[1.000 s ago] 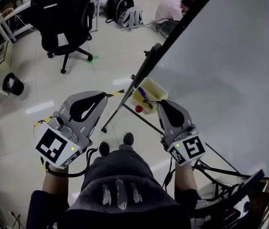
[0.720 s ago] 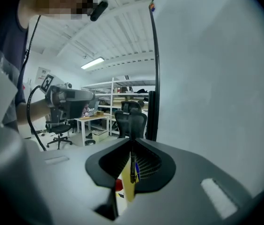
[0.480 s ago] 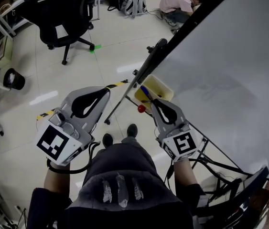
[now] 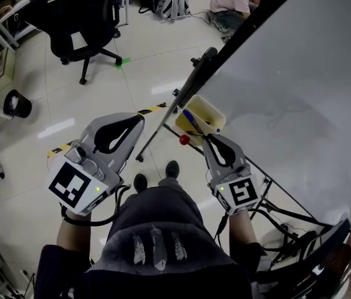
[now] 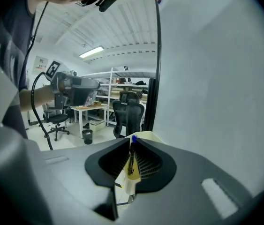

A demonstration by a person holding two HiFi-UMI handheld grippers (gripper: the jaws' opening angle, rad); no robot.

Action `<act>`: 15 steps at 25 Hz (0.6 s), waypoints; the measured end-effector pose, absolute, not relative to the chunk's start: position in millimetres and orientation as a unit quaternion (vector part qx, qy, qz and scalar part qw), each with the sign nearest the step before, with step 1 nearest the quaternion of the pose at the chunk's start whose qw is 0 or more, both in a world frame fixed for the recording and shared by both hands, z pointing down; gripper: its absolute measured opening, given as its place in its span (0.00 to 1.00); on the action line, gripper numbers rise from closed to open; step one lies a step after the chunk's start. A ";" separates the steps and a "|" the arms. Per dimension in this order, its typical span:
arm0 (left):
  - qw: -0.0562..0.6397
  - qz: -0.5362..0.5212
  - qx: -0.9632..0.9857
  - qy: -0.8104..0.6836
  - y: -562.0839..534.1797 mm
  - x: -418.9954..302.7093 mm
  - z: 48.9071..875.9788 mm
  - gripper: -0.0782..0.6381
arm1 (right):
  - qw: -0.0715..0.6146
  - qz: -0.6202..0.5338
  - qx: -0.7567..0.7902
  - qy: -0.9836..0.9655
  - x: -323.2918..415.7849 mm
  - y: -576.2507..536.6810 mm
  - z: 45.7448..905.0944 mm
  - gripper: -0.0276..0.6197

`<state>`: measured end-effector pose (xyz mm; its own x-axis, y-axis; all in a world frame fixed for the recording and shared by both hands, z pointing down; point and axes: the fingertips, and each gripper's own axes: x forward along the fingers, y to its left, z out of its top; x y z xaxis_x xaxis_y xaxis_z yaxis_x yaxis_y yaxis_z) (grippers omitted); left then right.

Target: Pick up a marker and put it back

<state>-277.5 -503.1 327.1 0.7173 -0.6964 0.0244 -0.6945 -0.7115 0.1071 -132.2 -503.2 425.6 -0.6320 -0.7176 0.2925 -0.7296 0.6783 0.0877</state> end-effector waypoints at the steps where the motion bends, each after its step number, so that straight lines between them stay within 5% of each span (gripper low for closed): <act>1: 0.054 -0.009 0.925 -0.376 -502.6 -277.7 327.5 0.12 | 0.157 0.025 0.404 -0.901 -127.3 -499.8 427.9 0.11; 15: 0.031 -0.017 0.936 -0.350 -483.4 -272.7 313.5 0.12 | 0.100 0.015 0.447 -0.889 -108.7 -476.0 375.1 0.17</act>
<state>-272.7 -483.4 313.5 0.7544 -0.6563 -0.0108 -0.6542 -0.7531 0.0699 -108.7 -476.0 375.1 -0.5805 -0.7913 0.1922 -0.7975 0.6001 0.0621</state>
